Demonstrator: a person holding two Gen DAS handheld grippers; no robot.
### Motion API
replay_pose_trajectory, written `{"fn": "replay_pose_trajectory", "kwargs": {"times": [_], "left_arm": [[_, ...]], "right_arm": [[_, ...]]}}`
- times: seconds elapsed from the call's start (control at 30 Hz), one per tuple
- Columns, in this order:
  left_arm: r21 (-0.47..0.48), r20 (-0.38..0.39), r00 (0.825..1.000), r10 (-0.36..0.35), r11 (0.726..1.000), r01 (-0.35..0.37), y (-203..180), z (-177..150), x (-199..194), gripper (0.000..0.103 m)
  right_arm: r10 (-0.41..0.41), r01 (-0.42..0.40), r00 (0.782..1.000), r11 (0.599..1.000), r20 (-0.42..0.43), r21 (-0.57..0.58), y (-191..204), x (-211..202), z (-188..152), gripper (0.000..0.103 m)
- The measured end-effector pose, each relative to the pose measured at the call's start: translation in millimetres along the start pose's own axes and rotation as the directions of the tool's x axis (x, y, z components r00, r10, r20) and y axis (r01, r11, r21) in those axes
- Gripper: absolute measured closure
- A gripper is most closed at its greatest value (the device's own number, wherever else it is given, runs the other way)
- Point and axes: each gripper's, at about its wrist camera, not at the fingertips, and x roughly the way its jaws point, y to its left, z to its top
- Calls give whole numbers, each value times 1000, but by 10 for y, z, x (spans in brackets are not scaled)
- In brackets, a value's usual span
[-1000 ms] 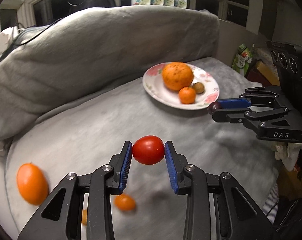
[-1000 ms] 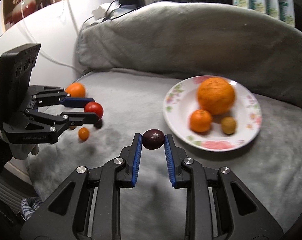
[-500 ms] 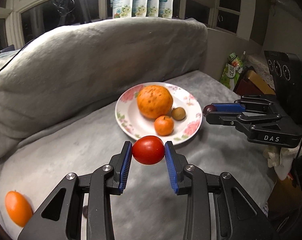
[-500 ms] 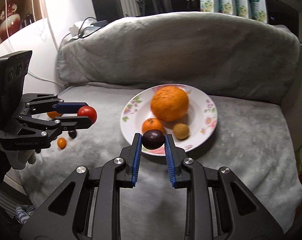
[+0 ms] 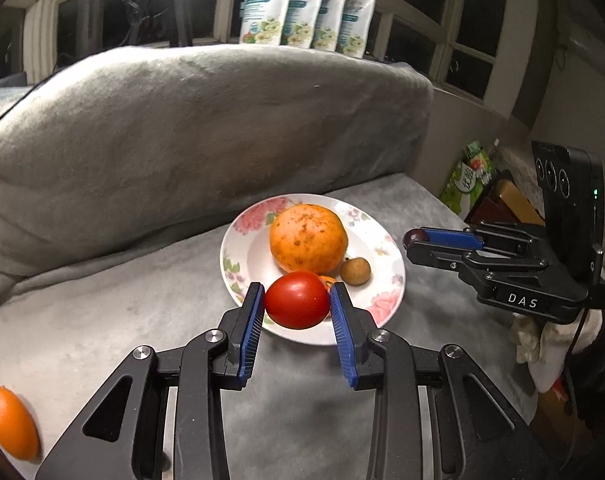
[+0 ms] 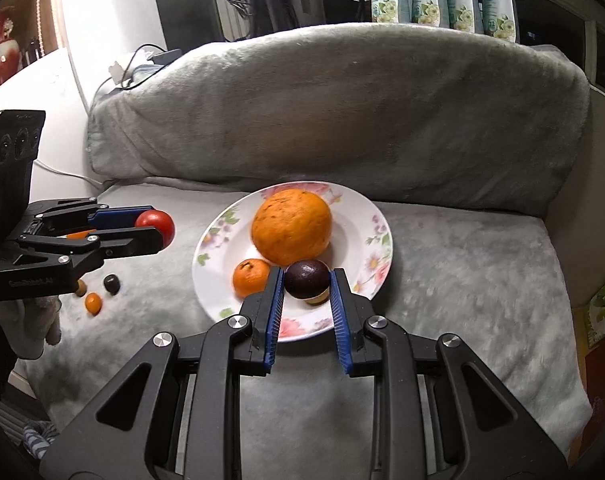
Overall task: Organize fruits
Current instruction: 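Carry the plum in the right tool and tomato in the left tool onto the plate, then open the right tool to drop the plum while the left tool releases the tomato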
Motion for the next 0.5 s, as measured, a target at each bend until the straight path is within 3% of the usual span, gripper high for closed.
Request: {"fn": "replay_pose_trajectory", "kwargs": {"times": [0.5], "left_arm": [[-57,-24,1000,13,998,-15,57,53,252,71]], "right_arm": [[-19,20,998,1000,-52,20,-196,306,77,78]]}}
